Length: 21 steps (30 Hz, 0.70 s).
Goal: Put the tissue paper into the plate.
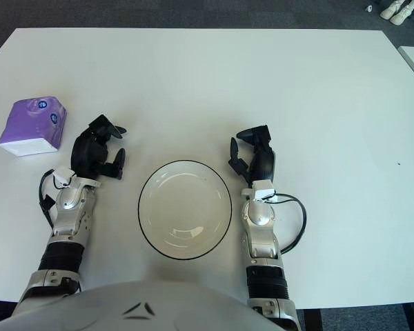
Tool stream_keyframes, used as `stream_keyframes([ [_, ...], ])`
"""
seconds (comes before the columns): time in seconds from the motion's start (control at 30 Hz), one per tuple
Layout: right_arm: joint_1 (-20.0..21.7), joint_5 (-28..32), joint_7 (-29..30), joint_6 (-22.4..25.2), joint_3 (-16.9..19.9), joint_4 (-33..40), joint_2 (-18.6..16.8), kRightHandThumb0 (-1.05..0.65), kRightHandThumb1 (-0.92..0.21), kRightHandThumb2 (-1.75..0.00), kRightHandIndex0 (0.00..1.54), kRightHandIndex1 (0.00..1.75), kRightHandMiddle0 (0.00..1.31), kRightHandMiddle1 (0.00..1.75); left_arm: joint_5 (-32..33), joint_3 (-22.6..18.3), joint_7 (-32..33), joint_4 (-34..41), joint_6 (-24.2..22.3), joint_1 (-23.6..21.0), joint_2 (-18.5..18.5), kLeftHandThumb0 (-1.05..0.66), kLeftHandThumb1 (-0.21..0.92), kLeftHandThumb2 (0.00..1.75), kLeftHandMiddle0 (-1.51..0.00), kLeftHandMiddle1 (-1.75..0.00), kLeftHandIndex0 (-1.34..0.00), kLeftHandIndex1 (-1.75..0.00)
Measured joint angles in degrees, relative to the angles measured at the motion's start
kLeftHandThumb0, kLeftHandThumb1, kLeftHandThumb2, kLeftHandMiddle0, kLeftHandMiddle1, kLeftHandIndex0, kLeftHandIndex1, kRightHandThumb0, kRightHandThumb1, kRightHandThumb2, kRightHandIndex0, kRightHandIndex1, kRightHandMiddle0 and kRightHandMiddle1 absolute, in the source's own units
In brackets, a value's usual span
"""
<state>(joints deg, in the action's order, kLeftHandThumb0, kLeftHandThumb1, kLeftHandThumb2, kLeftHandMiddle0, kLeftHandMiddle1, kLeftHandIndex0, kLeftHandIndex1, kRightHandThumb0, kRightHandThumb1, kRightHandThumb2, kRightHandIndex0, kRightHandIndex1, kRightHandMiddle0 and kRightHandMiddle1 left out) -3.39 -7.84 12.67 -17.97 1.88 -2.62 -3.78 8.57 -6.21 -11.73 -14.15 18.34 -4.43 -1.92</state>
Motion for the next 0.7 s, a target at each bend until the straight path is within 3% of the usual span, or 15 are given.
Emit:
stream_keyframes([
  [0.7,0.01,-0.10,-0.01,0.23,-0.06,0.17,0.01,-0.36,-0.81,-0.68,0.54,1.36,0.25,1.75,-0.01,0.05,-0.13,0.05,0.38,-0.03,-0.12,-0.01,-0.08,1.75,-0.90,-1.75,-0.71,-1.68],
])
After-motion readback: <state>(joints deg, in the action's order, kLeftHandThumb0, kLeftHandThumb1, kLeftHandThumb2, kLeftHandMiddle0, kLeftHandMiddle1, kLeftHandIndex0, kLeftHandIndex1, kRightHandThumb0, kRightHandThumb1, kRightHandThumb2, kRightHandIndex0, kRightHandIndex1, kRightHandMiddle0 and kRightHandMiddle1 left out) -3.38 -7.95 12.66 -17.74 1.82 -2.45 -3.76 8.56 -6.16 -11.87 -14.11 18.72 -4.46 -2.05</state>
